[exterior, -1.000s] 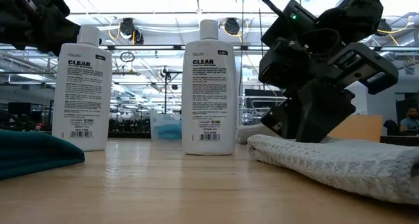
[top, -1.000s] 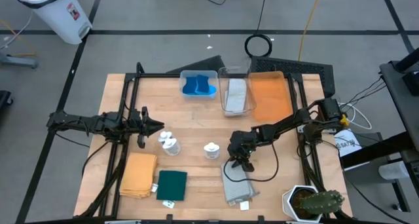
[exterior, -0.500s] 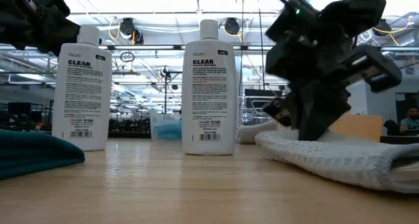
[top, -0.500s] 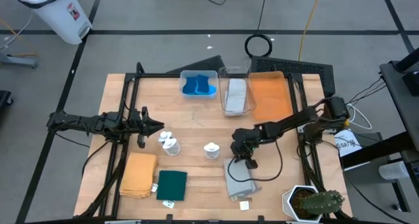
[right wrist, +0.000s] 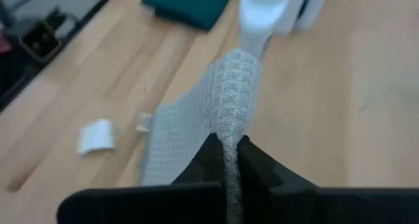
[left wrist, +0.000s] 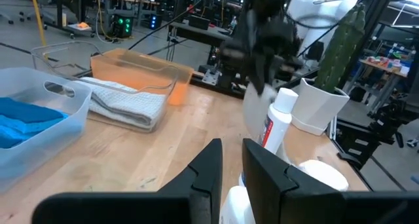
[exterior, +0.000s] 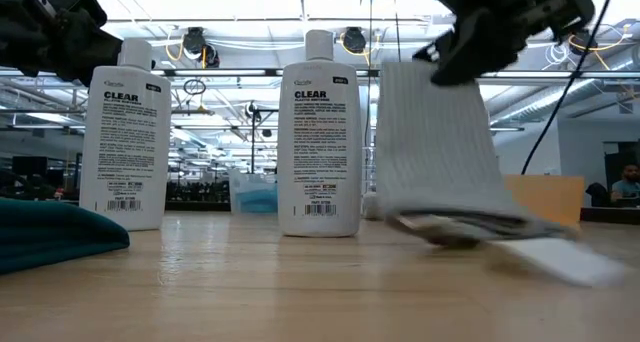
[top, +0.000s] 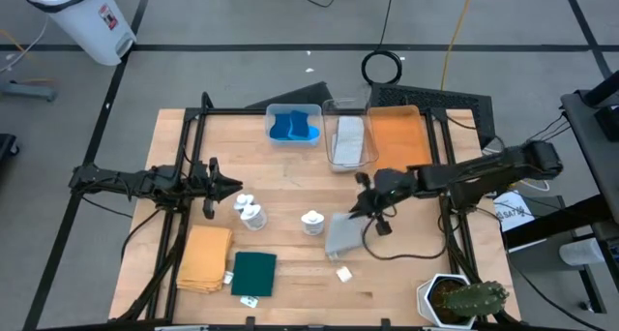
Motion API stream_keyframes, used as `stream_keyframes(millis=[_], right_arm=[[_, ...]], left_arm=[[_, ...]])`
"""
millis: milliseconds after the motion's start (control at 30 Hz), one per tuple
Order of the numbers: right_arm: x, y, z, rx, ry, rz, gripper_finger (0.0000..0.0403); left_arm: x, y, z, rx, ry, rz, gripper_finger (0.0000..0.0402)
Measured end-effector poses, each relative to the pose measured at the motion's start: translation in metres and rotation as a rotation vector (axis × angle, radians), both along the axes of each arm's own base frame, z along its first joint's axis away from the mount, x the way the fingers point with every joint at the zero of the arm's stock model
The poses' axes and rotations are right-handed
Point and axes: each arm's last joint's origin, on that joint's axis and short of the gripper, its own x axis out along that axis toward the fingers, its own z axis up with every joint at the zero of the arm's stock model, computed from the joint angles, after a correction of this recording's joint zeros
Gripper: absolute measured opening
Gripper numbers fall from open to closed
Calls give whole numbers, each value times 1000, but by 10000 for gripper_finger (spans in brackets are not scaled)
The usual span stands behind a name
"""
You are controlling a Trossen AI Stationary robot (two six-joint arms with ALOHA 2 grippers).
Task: Pick & Place Kitchen Items
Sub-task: Put the gray towel into the transparent bin
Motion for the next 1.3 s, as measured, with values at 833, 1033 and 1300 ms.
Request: stream_keyframes(millis=[833, 1033, 1300], right_arm=[[-51, -105, 75, -362, -460, -369, 0], [-50, -147, 71, -494, -481, -500, 0], [-39, -201, 42, -619, -416, -624, 0]], left_arm=[[0, 0, 0, 28, 2, -2, 62], [0, 0, 0, 28, 2, -2, 62], [0, 0, 0, 27, 2, -2, 63]])
